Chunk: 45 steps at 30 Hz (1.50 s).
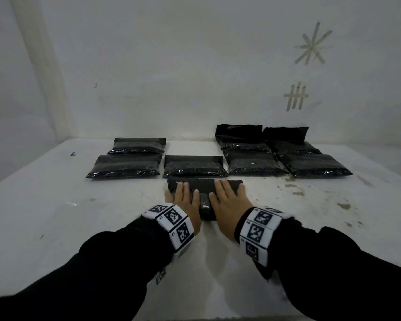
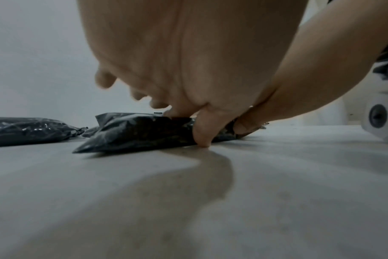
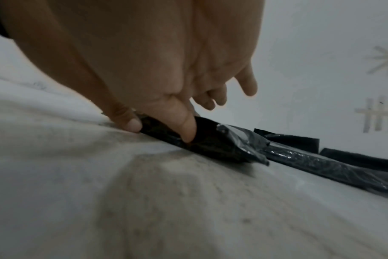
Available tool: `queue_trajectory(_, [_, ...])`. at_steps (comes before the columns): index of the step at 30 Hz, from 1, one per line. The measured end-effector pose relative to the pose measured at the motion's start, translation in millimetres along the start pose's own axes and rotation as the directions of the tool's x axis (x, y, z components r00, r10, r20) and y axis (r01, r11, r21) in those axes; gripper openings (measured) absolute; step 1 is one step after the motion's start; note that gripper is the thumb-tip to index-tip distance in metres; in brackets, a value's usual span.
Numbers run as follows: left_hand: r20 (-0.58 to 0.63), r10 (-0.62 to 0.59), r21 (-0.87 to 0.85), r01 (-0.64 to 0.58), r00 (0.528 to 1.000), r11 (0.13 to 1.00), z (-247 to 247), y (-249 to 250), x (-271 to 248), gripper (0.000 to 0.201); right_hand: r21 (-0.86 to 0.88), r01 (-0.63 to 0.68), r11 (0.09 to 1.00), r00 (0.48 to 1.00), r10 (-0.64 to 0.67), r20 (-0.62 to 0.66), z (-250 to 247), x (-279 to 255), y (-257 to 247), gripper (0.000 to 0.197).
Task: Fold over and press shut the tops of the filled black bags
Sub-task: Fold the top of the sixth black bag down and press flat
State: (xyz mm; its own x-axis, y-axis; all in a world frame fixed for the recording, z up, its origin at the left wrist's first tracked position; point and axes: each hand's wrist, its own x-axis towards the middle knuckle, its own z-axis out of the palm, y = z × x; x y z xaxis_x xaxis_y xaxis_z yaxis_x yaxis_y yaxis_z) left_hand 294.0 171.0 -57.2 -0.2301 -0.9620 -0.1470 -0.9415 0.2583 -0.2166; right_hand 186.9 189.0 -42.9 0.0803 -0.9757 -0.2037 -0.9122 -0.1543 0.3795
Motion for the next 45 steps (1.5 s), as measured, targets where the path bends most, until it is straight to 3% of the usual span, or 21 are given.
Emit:
queue_trajectory(2, [-0.019,0.042,0.043,-0.041,0.999,0.998,1,-1,3,0.066,0.034,-0.001,0.999,1.000,0.000,0.018,-1,3,-5,0.063])
queue_trajectory(5, [0.007,0.062,-0.125,-0.061,0.998,0.990,1,-2,7,0.067,0.230,0.034,0.973,0.997,-0.050,0.063,-3,1,-2,0.069])
queue_trajectory(10, [0.002,0.092,-0.188,-0.090,0.996,0.978,3,0,7,0.067,0.177,0.053,0.983,0.994,-0.069,0.084,-5,-3,0,0.067])
queue_trajectory(13, [-0.017,0.085,-0.186,-0.087,0.996,0.979,8,0,7,0.067,0.060,0.068,0.996,0.997,-0.070,0.020,-5,-3,-3,0.065])
queue_trajectory(19, [-0.038,0.084,-0.227,-0.091,0.996,0.970,9,0,4,0.078,0.291,0.061,0.955,0.992,-0.090,0.088,-3,2,-3,0.074])
queue_trajectory(26, [-0.037,0.080,-0.219,-0.086,0.996,0.972,9,1,3,0.077,0.044,0.040,0.998,0.993,-0.044,0.106,1,1,-11,0.065])
queue_trajectory(30, [-0.050,0.096,-0.272,-0.106,0.994,0.957,10,-1,4,0.084,0.326,0.126,0.937,0.983,-0.162,0.085,-2,-5,6,0.075])
queue_trajectory(32, [-0.054,0.094,-0.277,-0.105,0.994,0.955,9,-2,5,0.090,0.387,0.167,0.907,0.975,-0.210,0.071,-1,-7,16,0.080])
queue_trajectory(39, [-0.078,0.046,-0.157,-0.058,0.996,0.986,7,0,-1,0.086,0.246,0.126,0.961,0.987,-0.147,0.070,3,-2,14,0.076])
queue_trajectory(42, [-0.063,0.018,-0.050,-0.021,0.998,0.999,4,-1,-5,0.087,0.099,0.098,0.990,0.995,-0.098,-0.013,4,-3,12,0.065])
queue_trajectory(45, [-0.102,0.002,-0.049,-0.007,0.995,0.999,5,-3,-8,0.087,0.085,0.044,0.995,0.993,-0.035,-0.111,3,-3,4,0.057])
